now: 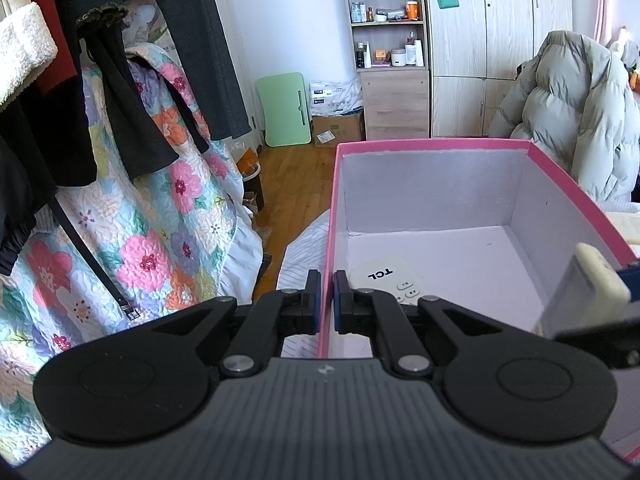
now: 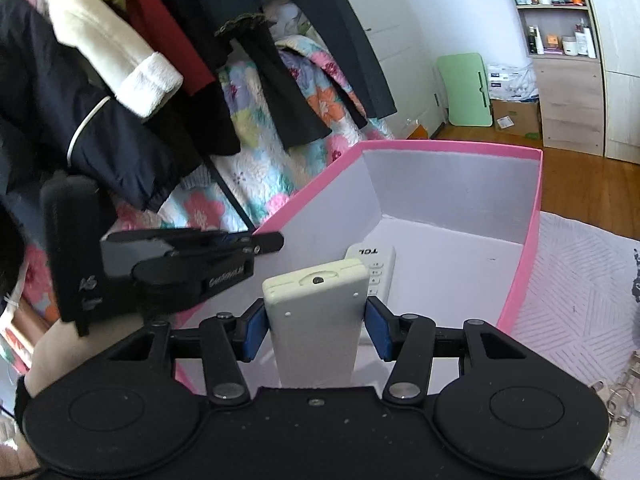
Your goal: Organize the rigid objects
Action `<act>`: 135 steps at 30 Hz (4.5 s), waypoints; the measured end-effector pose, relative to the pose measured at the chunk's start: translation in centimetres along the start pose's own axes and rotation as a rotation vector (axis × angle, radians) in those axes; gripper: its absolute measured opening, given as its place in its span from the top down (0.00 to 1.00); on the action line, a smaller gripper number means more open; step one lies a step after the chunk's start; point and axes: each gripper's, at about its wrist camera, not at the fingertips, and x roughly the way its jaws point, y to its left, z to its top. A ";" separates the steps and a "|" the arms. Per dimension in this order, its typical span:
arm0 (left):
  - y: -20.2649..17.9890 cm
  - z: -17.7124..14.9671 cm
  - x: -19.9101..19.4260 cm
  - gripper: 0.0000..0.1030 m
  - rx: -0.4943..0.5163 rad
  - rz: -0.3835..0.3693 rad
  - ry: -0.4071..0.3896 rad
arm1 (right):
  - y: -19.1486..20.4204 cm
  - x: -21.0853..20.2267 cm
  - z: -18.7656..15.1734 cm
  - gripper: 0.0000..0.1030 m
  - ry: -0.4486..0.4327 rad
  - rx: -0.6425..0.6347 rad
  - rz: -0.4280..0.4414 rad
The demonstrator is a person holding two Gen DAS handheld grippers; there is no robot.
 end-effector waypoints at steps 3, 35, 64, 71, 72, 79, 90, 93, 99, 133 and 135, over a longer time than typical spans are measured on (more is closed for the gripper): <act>0.1 0.0 0.0 0.95 -0.002 0.000 -0.001 | -0.6 0.2 0.4 0.45 -0.006 0.073 0.055; 0.2 0.0 0.2 0.95 -0.038 -0.014 0.000 | -0.5 2.9 0.7 0.80 0.097 0.300 0.048; 0.7 0.3 0.0 0.94 -0.043 -0.015 0.002 | -3.1 -9.1 -5.2 0.36 0.032 0.051 -0.445; 0.5 0.3 -0.1 0.95 -0.025 -0.008 0.003 | -2.2 -6.2 -7.7 0.36 0.167 -0.008 -0.403; 0.4 0.4 -0.1 0.95 -0.025 -0.006 0.004 | -2.1 -5.7 -7.8 0.36 0.175 -0.021 -0.407; 0.1 0.5 -0.2 0.95 -0.010 0.003 0.004 | -2.4 -1.9 -8.1 0.37 0.224 -0.033 -0.455; 0.1 0.5 -0.1 0.95 0.025 0.018 0.003 | -3.5 -2.6 -8.6 0.48 0.163 0.055 -0.462; 0.0 0.5 0.0 0.95 0.043 0.026 0.004 | -3.8 -4.0 -8.3 0.48 0.146 0.101 -0.433; -0.2 0.5 0.0 0.95 0.047 0.028 0.005 | -3.2 -6.0 -6.9 0.48 0.099 0.107 -0.415; -1.3 0.2 -0.3 0.94 0.091 0.045 0.006 | 0.0 10.2 7.1 0.47 0.376 -0.167 -0.285; -1.3 0.2 -0.3 0.94 0.092 0.045 0.006 | 0.4 6.9 7.4 0.47 0.315 -0.189 -0.279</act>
